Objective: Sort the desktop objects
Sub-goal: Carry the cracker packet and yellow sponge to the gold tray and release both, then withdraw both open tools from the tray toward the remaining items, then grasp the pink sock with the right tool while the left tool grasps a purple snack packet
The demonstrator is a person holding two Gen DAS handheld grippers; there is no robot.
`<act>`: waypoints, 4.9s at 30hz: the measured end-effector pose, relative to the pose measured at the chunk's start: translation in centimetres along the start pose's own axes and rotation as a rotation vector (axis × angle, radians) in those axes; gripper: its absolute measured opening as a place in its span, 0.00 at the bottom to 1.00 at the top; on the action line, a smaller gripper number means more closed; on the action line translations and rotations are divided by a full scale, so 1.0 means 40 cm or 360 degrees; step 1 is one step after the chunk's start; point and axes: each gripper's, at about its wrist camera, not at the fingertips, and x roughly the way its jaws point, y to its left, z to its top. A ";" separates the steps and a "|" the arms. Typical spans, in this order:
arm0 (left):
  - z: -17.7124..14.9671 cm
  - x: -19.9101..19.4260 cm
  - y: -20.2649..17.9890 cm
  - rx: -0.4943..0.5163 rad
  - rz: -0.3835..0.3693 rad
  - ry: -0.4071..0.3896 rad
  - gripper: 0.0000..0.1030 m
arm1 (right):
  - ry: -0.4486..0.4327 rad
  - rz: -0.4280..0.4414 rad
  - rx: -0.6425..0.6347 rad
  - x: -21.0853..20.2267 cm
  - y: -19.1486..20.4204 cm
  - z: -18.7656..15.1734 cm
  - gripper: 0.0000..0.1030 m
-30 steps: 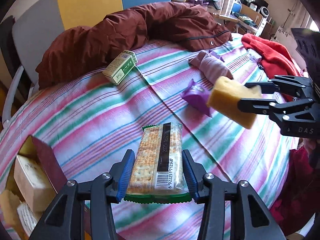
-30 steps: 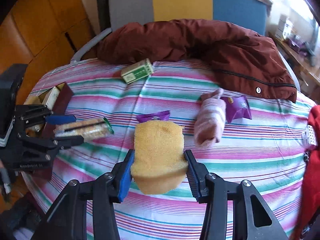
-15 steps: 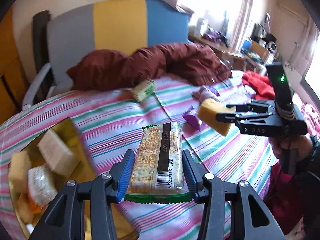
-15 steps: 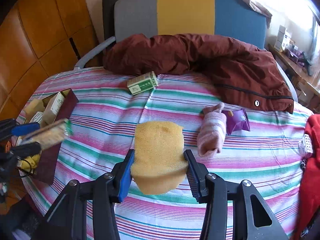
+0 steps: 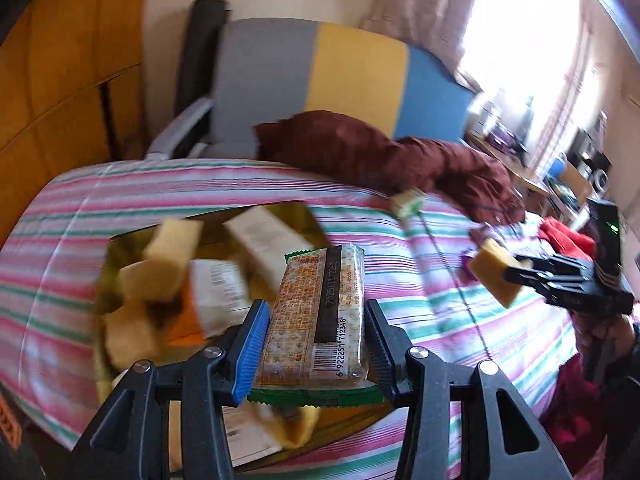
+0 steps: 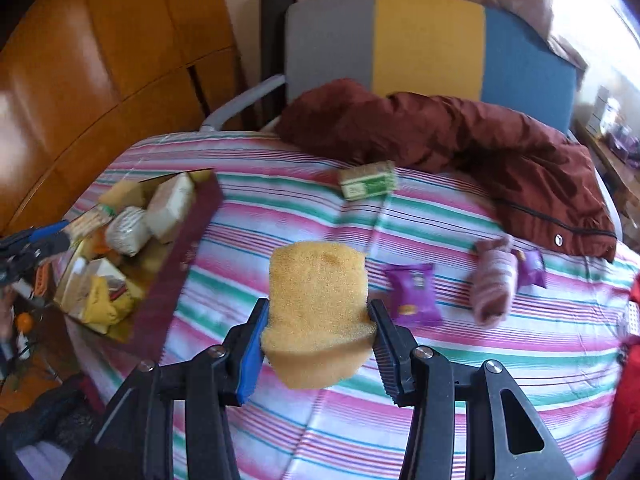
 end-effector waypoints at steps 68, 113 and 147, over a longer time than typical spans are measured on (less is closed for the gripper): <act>-0.089 -0.096 0.072 -0.0054 0.0426 -0.0166 0.61 | -0.0262 -0.0074 -0.0182 -0.026 0.322 -0.001 1.00; -0.046 0.024 -0.196 0.0335 0.0047 -0.0013 0.78 | -0.0045 -0.0309 0.0997 0.013 -0.443 -0.042 0.73; -0.018 0.180 -0.415 0.0484 -0.0200 0.0232 0.78 | 0.0124 -0.0471 0.0716 0.161 -0.455 -0.020 0.27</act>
